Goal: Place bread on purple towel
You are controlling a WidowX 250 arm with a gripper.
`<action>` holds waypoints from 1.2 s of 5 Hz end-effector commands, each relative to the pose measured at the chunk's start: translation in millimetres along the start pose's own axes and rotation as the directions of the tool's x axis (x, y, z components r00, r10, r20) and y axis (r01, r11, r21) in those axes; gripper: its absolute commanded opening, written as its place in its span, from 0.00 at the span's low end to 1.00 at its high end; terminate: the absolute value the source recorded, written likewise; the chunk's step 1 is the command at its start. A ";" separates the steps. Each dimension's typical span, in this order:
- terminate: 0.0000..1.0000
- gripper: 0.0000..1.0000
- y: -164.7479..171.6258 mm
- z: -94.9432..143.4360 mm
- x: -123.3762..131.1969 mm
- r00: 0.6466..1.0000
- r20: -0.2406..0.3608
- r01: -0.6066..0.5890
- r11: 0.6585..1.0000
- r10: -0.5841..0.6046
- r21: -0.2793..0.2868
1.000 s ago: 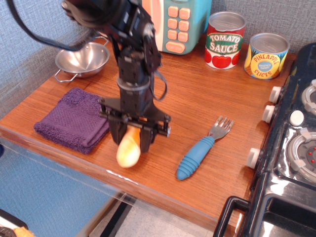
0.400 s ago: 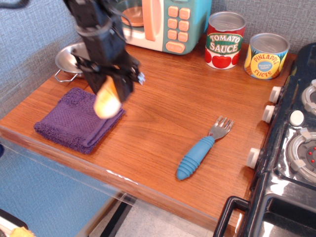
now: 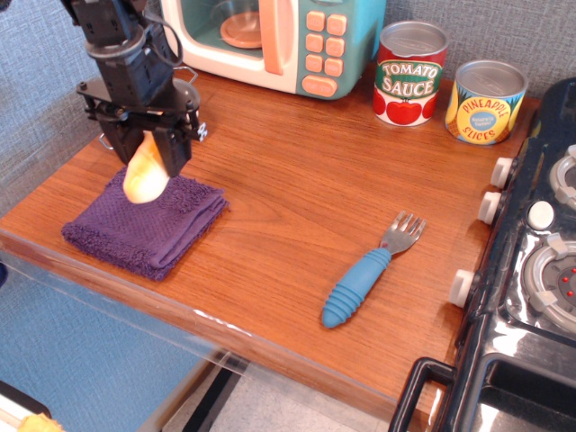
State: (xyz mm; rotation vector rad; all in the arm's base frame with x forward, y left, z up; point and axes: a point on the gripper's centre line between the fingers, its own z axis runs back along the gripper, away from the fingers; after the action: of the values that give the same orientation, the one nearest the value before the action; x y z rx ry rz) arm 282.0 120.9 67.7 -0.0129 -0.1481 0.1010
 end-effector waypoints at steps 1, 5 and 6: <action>0.00 0.00 17.8 4.7 -9.7 1.000 0.016 0.005 0.998 -0.006 0.055; 0.00 1.00 12.5 5.9 -8.2 0.999 -0.004 0.048 0.995 -0.048 0.087; 0.00 1.00 4.6 15.7 -2.3 0.998 0.013 0.067 0.995 -0.068 0.070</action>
State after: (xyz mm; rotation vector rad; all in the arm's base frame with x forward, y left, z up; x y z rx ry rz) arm 271.4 121.9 60.4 0.0303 -0.0922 0.0446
